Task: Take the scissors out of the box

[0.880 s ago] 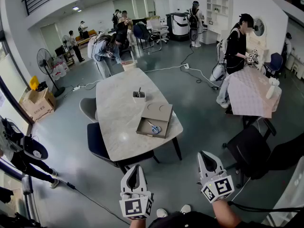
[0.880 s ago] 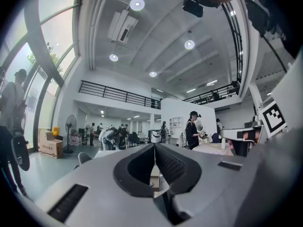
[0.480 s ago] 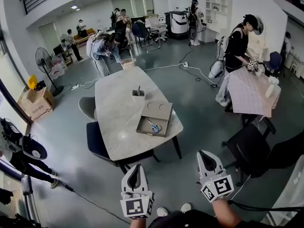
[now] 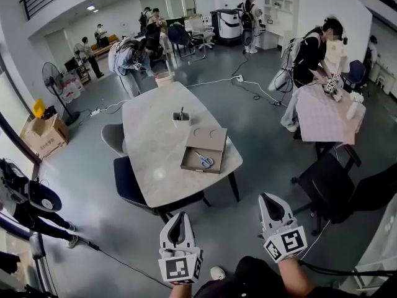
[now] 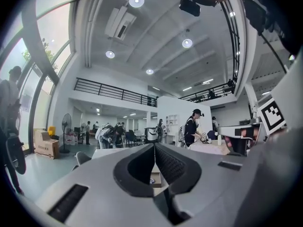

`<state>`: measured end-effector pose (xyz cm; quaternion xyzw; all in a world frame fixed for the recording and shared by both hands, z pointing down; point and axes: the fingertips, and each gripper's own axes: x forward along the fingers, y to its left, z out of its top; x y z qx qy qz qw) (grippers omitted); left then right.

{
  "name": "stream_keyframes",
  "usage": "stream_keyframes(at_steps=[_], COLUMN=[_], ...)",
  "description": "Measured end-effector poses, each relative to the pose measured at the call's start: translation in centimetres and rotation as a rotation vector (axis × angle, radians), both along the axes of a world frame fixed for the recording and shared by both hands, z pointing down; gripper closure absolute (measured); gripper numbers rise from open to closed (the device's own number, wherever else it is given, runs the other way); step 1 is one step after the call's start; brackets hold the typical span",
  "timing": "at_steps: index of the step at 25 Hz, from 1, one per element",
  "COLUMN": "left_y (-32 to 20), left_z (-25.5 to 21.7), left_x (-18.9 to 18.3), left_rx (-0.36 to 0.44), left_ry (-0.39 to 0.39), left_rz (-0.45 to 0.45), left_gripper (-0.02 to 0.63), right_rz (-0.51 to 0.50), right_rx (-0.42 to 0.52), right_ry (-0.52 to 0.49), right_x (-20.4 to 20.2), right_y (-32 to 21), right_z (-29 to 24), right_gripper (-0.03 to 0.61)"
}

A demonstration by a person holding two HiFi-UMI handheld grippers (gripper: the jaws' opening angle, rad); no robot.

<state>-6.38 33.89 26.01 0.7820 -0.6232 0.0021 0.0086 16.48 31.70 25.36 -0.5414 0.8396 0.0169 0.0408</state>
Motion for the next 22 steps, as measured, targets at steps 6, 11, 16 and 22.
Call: stream_keyframes(at_steps=[6,11,16,22], left_y=[-0.3,-2.0,-4.4,-8.3], left_z=[0.2,0.2,0.3,-0.1], left_x=[-1.0,-1.1,-1.7,-1.8], left_rx=[-0.001,0.010,0.020,0.028], left_ry=[-0.013,-0.006,-0.009,-0.013], left_rz=[0.028,0.046,0.038,0.023], left_gripper=[0.597,0.597,0.597,0.597], right_rz=[0.019,0.009,0.007,-0.008], right_rx=[-0.022,-0.020,-0.006,0.002], right_ry=[-0.007,-0.003,-0.009,-0.017], right_x=[-1.2,-1.7,-1.9,-1.9], right_y=[0.4,-1.6,-4.8,-8.9], right_z=[1.0,1.1,0.9,0.5], right_gripper=[0.581,0.583,0.582,0.583])
